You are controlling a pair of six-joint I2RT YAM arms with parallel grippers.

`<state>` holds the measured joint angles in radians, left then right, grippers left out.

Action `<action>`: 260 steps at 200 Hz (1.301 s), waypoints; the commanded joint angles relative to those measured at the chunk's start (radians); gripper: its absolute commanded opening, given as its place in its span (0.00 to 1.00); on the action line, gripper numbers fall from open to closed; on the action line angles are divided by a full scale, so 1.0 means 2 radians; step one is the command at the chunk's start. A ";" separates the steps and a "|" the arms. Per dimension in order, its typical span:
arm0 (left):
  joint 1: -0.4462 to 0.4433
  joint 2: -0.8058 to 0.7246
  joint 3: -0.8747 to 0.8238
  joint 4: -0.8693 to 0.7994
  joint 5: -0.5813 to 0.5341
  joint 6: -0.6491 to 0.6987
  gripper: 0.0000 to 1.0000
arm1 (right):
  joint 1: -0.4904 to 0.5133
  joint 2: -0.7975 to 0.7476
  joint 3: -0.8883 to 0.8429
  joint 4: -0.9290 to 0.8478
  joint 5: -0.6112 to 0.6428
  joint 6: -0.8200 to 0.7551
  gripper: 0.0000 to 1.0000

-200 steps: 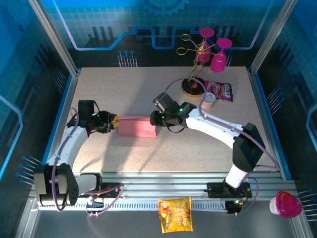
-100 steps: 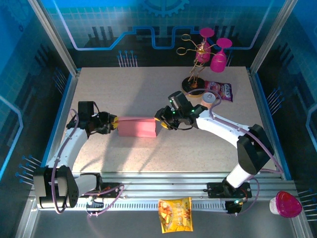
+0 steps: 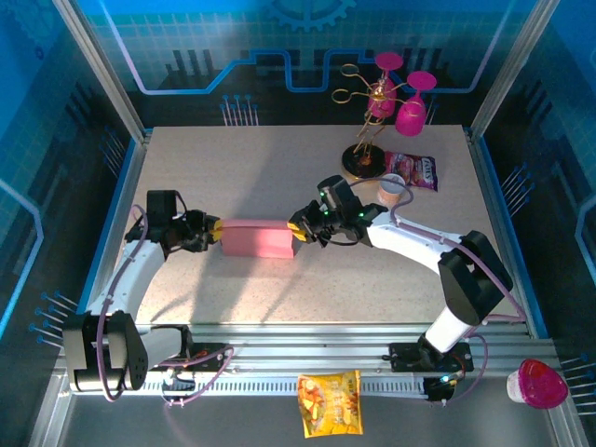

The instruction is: Fold the paper box

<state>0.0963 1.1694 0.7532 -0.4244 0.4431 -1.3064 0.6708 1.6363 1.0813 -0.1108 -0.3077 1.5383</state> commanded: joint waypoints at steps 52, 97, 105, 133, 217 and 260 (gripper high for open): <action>0.002 -0.008 -0.039 -0.033 0.011 0.009 0.09 | -0.002 0.019 -0.047 -0.050 -0.010 -0.016 0.02; -0.012 -0.038 -0.084 0.044 0.057 0.029 0.01 | -0.001 0.018 0.011 -0.120 0.017 -0.168 0.04; -0.018 -0.049 -0.095 0.053 0.060 0.032 0.02 | 0.002 0.021 0.032 -0.150 0.027 -0.221 0.04; -0.035 -0.111 -0.157 0.119 0.068 0.020 0.09 | 0.025 0.019 0.054 -0.216 0.059 -0.370 0.07; -0.086 -0.262 -0.261 0.030 0.053 0.007 0.35 | 0.020 -0.066 -0.098 -0.180 0.083 -0.414 0.21; -0.085 -0.252 -0.172 -0.056 0.021 0.055 0.39 | 0.018 -0.120 -0.062 -0.220 0.141 -0.411 0.34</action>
<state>-0.0689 0.6422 0.2630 -0.3897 0.5179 -1.2736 0.7067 1.4971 0.8902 -0.4934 -0.1253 0.7311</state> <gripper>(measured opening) 0.376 0.288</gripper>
